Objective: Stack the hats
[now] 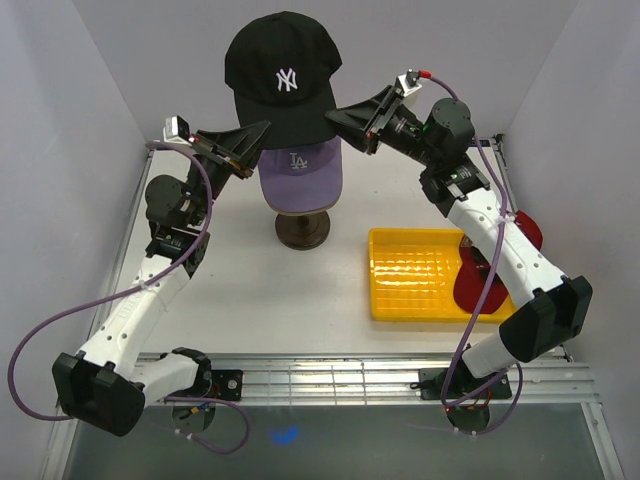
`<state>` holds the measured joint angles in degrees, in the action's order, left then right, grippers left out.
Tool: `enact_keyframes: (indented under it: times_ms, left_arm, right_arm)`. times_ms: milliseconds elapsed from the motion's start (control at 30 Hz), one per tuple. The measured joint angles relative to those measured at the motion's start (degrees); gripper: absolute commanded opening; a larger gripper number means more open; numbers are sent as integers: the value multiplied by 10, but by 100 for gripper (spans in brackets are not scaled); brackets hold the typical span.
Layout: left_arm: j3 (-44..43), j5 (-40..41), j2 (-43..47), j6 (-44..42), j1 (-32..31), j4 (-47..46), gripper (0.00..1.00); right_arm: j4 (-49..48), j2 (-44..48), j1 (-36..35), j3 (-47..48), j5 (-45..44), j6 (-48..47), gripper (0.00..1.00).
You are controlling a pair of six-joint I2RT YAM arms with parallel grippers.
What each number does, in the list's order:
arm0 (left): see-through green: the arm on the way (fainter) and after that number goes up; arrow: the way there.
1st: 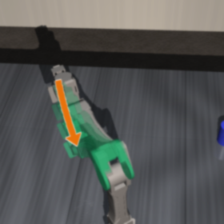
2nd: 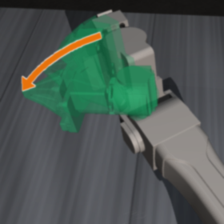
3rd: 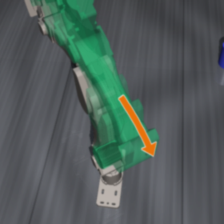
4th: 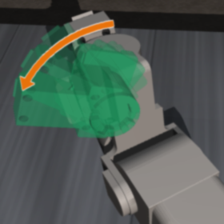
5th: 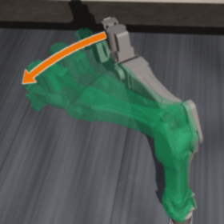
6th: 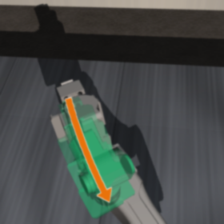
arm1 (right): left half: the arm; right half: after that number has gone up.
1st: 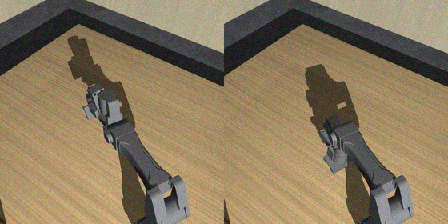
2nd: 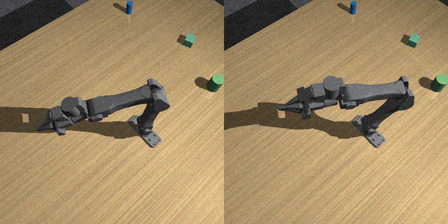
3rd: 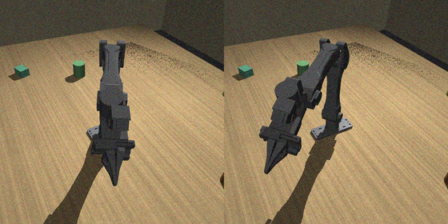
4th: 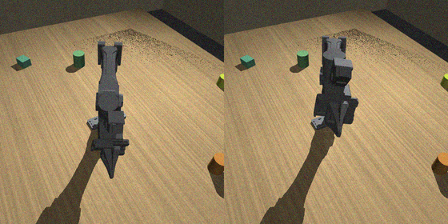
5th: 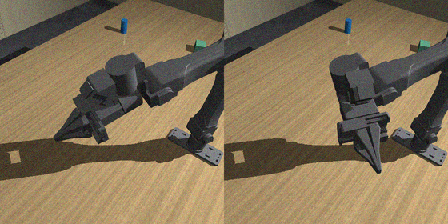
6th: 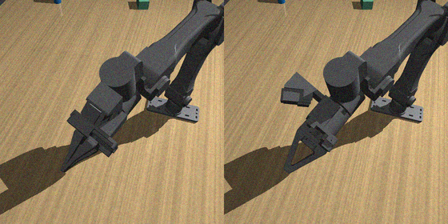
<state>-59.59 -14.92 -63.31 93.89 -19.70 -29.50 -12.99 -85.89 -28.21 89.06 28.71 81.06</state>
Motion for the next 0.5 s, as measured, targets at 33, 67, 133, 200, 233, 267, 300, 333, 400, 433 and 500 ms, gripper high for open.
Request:
enact_keyframes:
  times_ms: [33, 67, 133, 200, 233, 267, 300, 333, 400, 433, 500]
  left_arm:
    - [2, 0, 0, 0, 0, 2, 0]
    - [3, 0, 0, 0, 1, 5, 0]
    - [9, 0, 1, 0, 2, 6, 0]
    - [14, 0, 1, 0, 3, 8, 0]
    - [16, 0, 1, 0, 3, 8, 0]
    - [19, 0, 2, 0, 3, 9, 0]
    - [21, -1, 3, 0, 3, 9, 0]
    - [22, -1, 3, 0, 4, 10, 0]
    - [25, -2, 5, 0, 4, 11, 0]
    - [26, -3, 5, 0, 4, 12, 0]
    - [26, -6, 5, 0, 4, 12, 0]
  right_arm:
    - [0, 0, 0, -4, -1, 0, 26]
    - [0, 0, 0, -8, -1, 0, 26]
    - [0, 0, 0, -14, -3, 0, 26]
    - [0, 1, 1, -19, -3, -1, 26]
    - [0, 1, 1, -22, -3, -1, 26]
    - [0, 2, 1, -26, -5, -2, 26]
    - [0, 2, 1, -28, -5, -2, 26]
    - [0, 3, 1, -31, -5, -2, 26]
    - [0, 5, 1, -35, -5, -2, 26]
    - [0, 7, 1, -38, -5, -2, 26]
    - [0, 11, 1, -43, -6, -3, 26]
